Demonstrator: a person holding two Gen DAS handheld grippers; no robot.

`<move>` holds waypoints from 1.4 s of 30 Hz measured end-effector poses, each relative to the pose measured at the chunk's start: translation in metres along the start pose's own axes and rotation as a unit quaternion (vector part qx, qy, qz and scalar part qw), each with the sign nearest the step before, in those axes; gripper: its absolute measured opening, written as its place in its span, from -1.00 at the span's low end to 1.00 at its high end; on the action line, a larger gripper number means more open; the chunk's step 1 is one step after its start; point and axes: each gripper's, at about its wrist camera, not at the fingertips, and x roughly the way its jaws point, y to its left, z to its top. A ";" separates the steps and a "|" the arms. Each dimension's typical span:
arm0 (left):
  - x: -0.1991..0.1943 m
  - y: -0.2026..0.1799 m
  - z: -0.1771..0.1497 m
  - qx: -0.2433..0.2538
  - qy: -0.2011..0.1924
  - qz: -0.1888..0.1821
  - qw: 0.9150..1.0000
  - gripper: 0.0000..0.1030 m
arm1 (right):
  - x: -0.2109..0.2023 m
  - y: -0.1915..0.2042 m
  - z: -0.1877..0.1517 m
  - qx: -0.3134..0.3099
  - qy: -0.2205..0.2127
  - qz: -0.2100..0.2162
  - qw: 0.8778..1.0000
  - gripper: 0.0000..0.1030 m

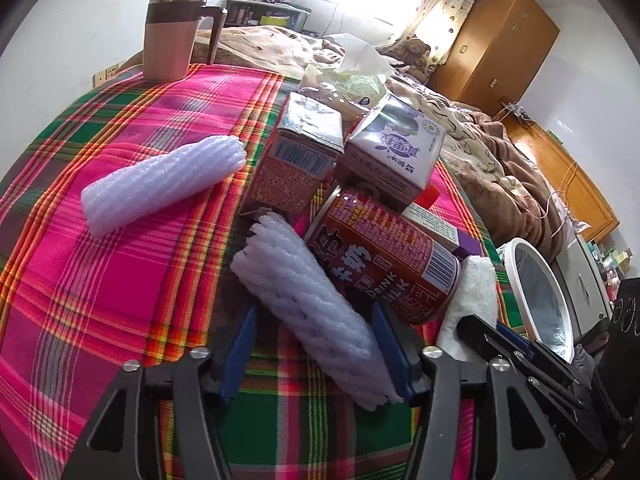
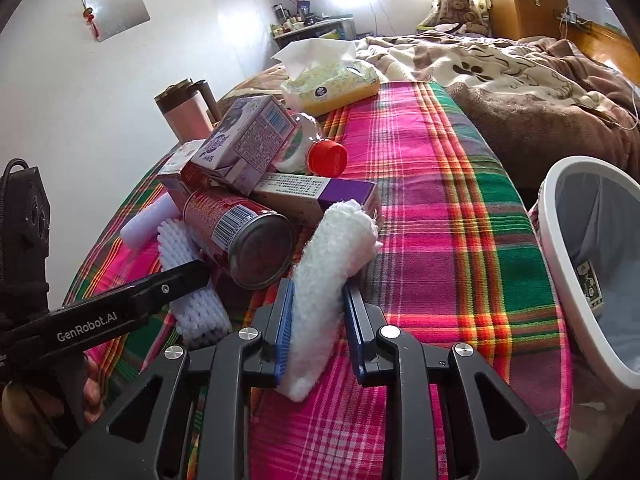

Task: Collect trash
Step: 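Carry the white roll and lavender foam mesh over the white bin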

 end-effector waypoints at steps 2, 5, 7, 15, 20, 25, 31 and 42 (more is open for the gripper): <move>0.001 -0.001 0.000 -0.004 0.000 -0.007 1.000 -0.09 | -0.002 -0.003 0.000 0.003 -0.003 -0.002 1.000 -0.52; 0.000 -0.003 -0.002 -0.007 -0.002 -0.012 1.000 -0.20 | -0.005 -0.007 0.001 0.005 -0.008 -0.005 1.000 -0.52; -0.002 -0.004 -0.003 -0.009 -0.005 -0.014 1.000 -0.26 | -0.008 -0.009 0.001 0.006 -0.012 -0.008 1.000 -0.52; -0.015 -0.020 -0.009 0.022 -0.024 -0.007 0.999 -0.51 | -0.021 -0.013 0.000 0.000 -0.029 -0.014 0.999 -0.53; -0.028 -0.029 -0.011 0.029 -0.033 -0.014 0.999 -0.51 | -0.029 -0.014 0.000 -0.004 -0.042 -0.016 0.999 -0.53; -0.045 -0.040 -0.013 0.046 -0.052 -0.012 0.997 -0.51 | -0.045 -0.020 0.001 -0.002 -0.063 -0.019 0.998 -0.53; -0.064 -0.067 -0.012 0.082 -0.076 -0.017 0.994 -0.51 | -0.063 -0.030 0.006 0.002 -0.088 -0.030 0.996 -0.53; -0.073 -0.117 -0.008 0.134 -0.095 -0.037 0.986 -0.51 | -0.099 -0.056 0.011 0.011 -0.129 -0.061 0.990 -0.53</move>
